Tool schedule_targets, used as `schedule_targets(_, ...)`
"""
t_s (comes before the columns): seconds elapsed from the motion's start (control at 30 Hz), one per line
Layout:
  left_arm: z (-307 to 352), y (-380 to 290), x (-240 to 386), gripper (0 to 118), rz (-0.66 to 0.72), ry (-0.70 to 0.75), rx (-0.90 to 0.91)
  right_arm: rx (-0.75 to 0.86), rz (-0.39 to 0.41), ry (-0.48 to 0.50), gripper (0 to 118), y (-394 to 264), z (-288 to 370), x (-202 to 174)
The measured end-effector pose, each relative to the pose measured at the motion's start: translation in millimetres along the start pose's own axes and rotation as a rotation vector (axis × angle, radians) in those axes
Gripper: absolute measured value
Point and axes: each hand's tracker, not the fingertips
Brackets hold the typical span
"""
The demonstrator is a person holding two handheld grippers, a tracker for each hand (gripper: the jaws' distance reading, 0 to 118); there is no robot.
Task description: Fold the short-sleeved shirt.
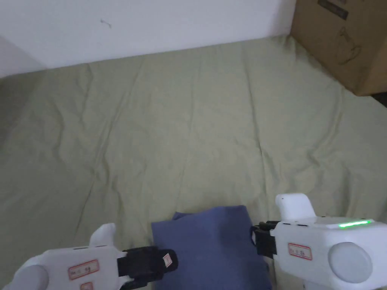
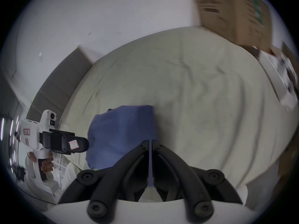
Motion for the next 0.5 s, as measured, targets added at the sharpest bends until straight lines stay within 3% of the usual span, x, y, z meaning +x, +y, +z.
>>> schedule_targets(0.1, 15, 1, -38, 85, 0.093, -0.032, 0.029, -0.089, 0.002, -0.01, 4, 7, -40, -11)
schedule_targets(0.2, 7, 4, -60, 87, 0.139, -0.039, 0.051, -0.155, 0.044, -0.132, 4, 0, -73, -5)
schedule_targets(0.33, -32, 14, -71, 87, 0.147, -0.103, -0.019, -0.142, -0.034, -0.086, 4, 2, -76, 7)
schedule_targets(0.5, -75, 32, -58, 87, 0.145, -0.262, -0.082, -0.153, -0.041, -0.08, 4, 3, -76, 9)
